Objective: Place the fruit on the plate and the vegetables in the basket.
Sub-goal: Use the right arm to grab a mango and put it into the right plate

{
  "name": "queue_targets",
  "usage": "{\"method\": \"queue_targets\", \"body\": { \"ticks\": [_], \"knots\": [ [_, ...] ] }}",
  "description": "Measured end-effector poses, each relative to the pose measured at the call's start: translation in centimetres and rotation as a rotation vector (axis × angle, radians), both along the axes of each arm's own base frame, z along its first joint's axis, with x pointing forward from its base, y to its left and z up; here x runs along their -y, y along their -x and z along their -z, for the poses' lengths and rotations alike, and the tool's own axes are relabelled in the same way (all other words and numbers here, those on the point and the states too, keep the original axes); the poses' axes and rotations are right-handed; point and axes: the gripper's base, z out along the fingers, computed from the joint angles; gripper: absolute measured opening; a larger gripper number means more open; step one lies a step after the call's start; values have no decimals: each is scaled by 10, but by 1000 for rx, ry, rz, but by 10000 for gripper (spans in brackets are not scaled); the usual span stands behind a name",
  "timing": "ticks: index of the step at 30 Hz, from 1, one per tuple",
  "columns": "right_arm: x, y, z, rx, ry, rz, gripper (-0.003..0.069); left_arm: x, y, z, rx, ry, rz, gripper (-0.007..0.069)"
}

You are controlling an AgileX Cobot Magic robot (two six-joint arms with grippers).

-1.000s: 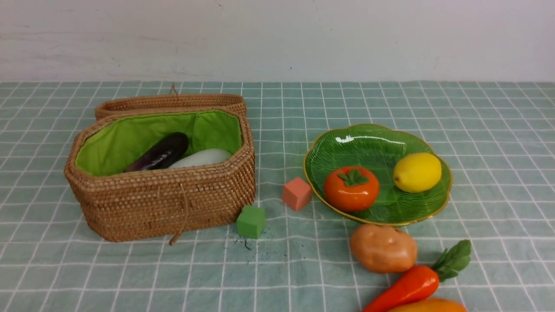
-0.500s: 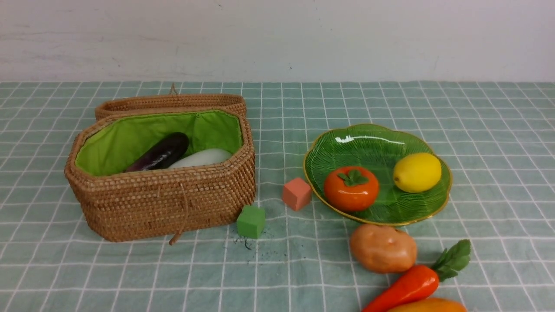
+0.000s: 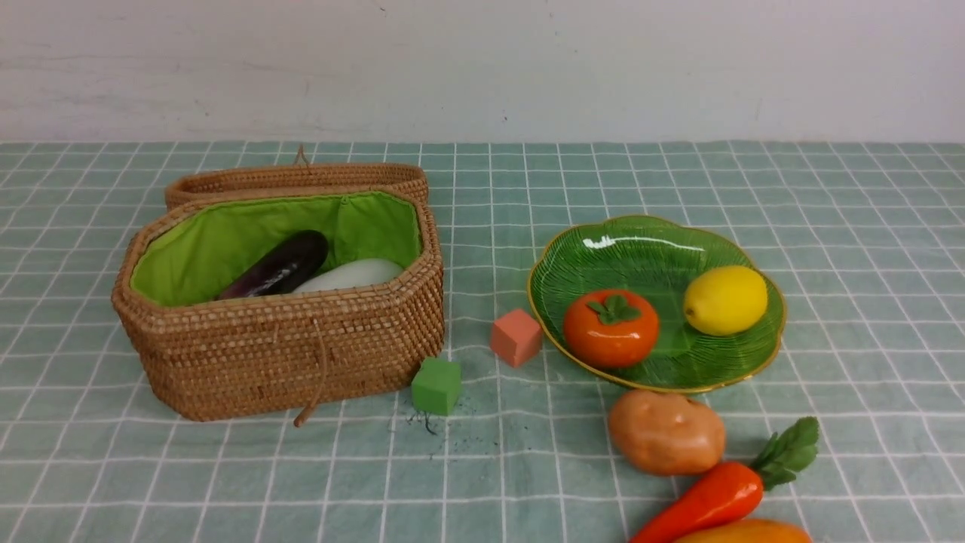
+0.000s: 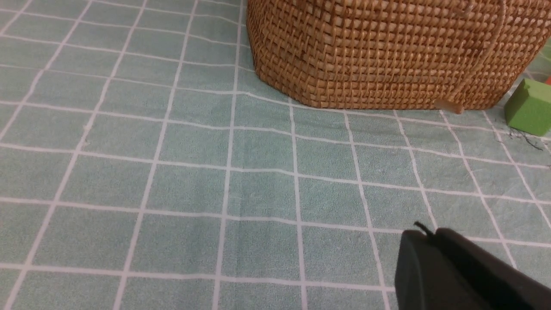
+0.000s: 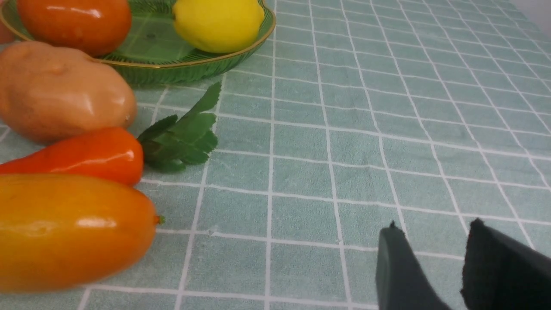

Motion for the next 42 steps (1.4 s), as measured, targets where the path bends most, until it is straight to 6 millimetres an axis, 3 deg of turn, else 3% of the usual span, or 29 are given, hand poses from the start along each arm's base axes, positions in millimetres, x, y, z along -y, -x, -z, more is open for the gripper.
{"method": "queue_targets", "body": {
  "ticks": [11,25,29,32,37,38,39,40,42],
  "knots": [
    [-1,-2,-2,54,5,-11,241,0,0,0,0,0,0,24],
    [-9,-2,-46,539,-25,-101,241,0,0,0,0,0,0,38],
    [-11,3,-61,711,-127,-135,241,0,0,0,0,0,0,39],
    [-11,5,-66,736,-254,-140,241,0,0,0,0,0,0,43],
    [-9,14,-104,773,-442,-146,241,0,0,0,0,0,0,50],
    [-8,18,-126,778,-472,-143,241,0,0,0,0,0,0,54],
    [-8,18,-128,776,-478,-142,241,0,0,0,0,0,0,54],
    [-7,19,-154,738,-493,-119,241,0,0,0,0,0,0,57],
    [-6,16,-170,684,-503,-94,241,0,0,0,0,0,0,58]
  ]
}}
